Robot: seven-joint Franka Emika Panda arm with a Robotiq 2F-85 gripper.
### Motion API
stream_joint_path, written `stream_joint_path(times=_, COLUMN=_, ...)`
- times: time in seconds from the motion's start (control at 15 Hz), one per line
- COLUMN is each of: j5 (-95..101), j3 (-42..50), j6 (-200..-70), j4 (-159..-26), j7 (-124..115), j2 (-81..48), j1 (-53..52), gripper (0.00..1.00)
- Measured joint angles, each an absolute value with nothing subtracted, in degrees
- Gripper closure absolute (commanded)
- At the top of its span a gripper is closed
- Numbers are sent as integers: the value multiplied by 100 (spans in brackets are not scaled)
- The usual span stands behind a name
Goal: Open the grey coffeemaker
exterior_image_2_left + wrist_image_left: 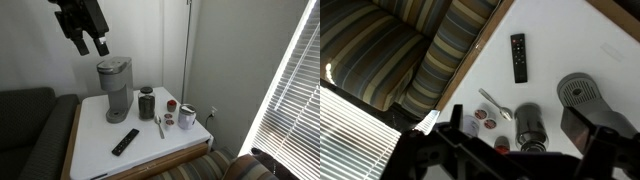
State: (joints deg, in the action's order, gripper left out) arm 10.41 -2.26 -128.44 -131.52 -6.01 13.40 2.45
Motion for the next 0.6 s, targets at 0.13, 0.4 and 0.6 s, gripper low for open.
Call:
stream_joint_path(times=0.13, j5=759, j3=-228, j6=-12863, j4=-12971, j7=-591, j2=1009, j1=125, gripper=0)
stream_joint_path(times=0.4, j5=213, j3=-228, j6=-13070, j4=-12622, j7=-420, j2=289, j1=-39, gripper=0)
stream_joint_path(times=0.6, j5=189, j3=-221, j6=-13095, j4=-12502, j7=-407, j2=108, j1=-44, gripper=0)
